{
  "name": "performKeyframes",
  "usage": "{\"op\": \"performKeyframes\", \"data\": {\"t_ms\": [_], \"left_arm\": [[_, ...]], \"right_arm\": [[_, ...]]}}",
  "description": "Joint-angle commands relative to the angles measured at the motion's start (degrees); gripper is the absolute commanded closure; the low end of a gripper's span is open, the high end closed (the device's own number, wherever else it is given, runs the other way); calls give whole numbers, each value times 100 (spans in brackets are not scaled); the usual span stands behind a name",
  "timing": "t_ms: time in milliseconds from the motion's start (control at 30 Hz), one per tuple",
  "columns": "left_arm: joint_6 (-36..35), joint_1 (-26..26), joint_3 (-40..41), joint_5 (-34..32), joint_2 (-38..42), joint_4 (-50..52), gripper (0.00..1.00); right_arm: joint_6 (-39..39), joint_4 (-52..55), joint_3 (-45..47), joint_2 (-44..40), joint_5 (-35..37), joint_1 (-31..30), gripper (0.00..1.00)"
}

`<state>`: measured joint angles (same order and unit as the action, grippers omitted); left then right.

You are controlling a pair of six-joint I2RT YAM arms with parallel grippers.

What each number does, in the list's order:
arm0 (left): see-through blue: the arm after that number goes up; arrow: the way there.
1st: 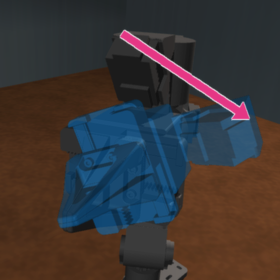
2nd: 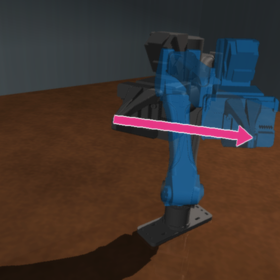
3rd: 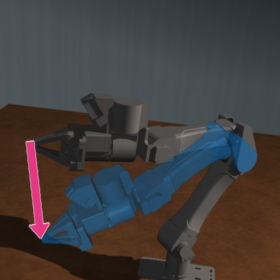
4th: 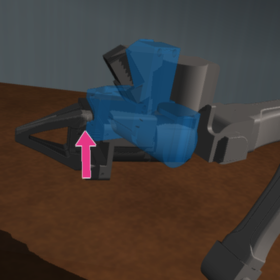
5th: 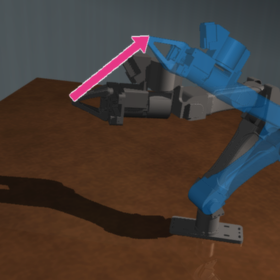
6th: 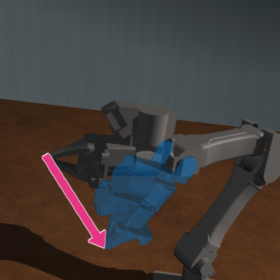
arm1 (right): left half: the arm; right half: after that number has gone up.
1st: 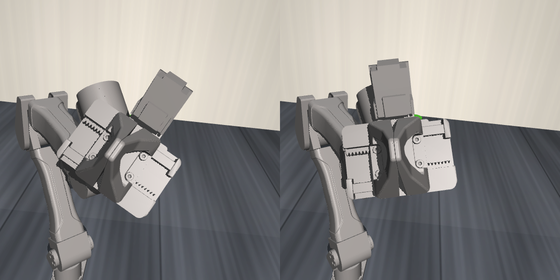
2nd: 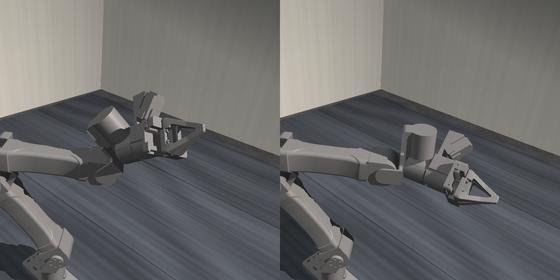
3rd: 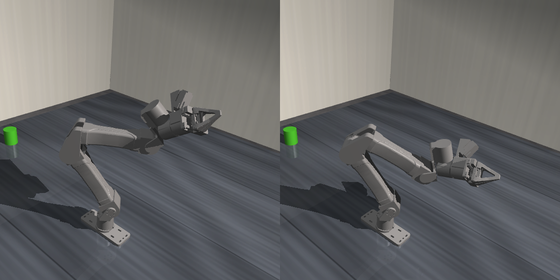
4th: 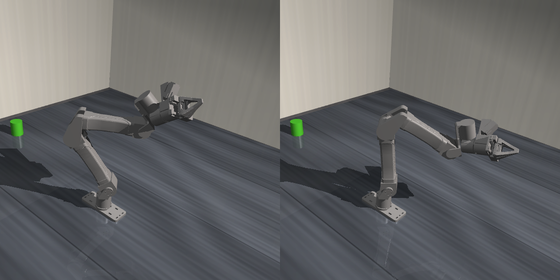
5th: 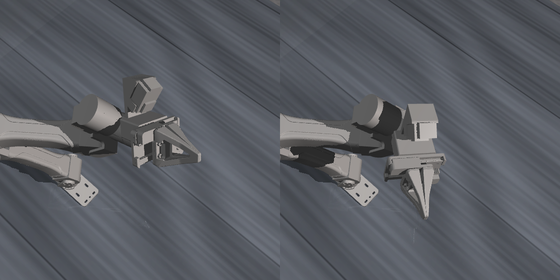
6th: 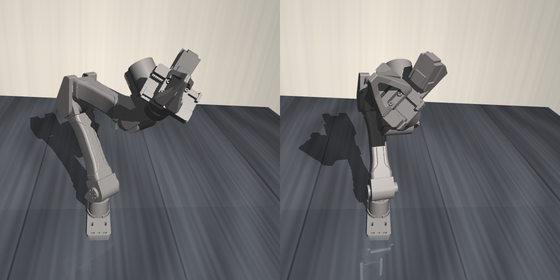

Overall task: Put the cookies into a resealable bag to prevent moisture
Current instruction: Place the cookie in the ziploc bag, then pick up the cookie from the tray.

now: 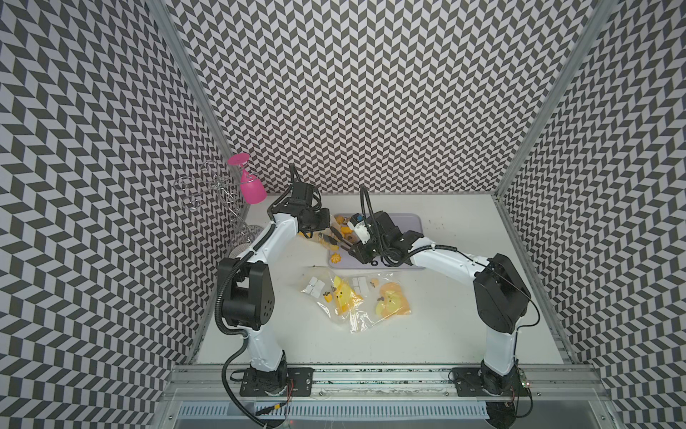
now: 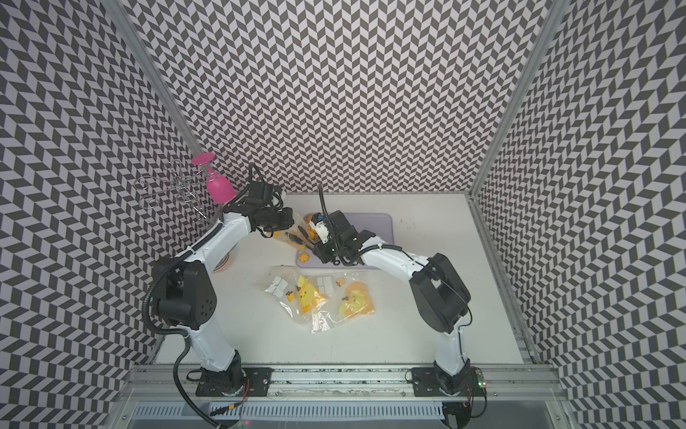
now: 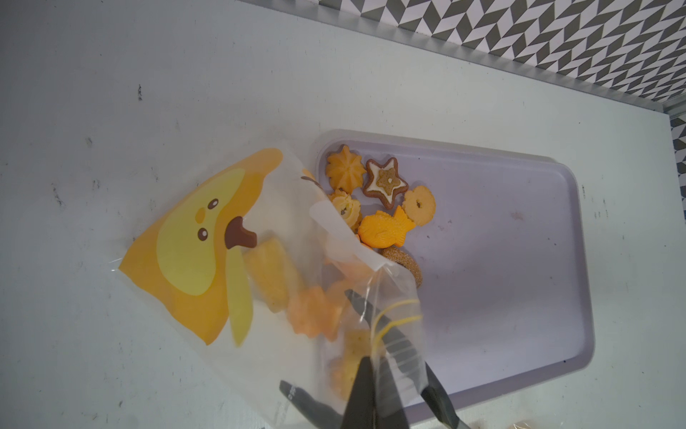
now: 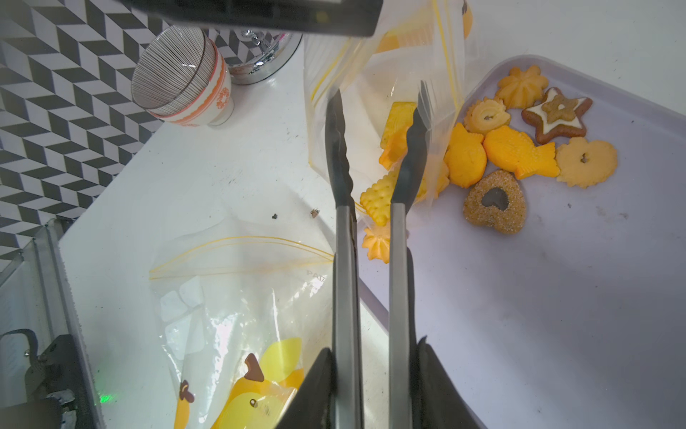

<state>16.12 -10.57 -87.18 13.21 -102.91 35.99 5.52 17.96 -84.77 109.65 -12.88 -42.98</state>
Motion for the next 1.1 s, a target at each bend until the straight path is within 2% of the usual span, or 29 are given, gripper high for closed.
{"op": "performKeyframes", "data": {"t_ms": [0,167,367,533,633,800,1067], "left_arm": [[-46,20,16,33,87,-115,100],[-41,23,16,-13,89,-112,100],[-33,28,8,-91,89,-84,100],[7,30,49,-213,240,-160,100],[16,37,134,-209,391,-291,100],[59,85,286,-241,638,-515,100],[125,180,447,-236,861,-734,100]], "right_arm": [[-73,-353,91,-383,53,-37,67],[-25,-422,403,-793,124,-35,69],[192,-932,1680,-1946,382,-35,71],[451,-1352,2730,-2507,1094,-26,71],[459,-1279,2766,-2307,1325,-17,70],[297,-627,2076,-1488,1460,-17,69],[297,-663,1698,-891,1639,-17,65]]}}
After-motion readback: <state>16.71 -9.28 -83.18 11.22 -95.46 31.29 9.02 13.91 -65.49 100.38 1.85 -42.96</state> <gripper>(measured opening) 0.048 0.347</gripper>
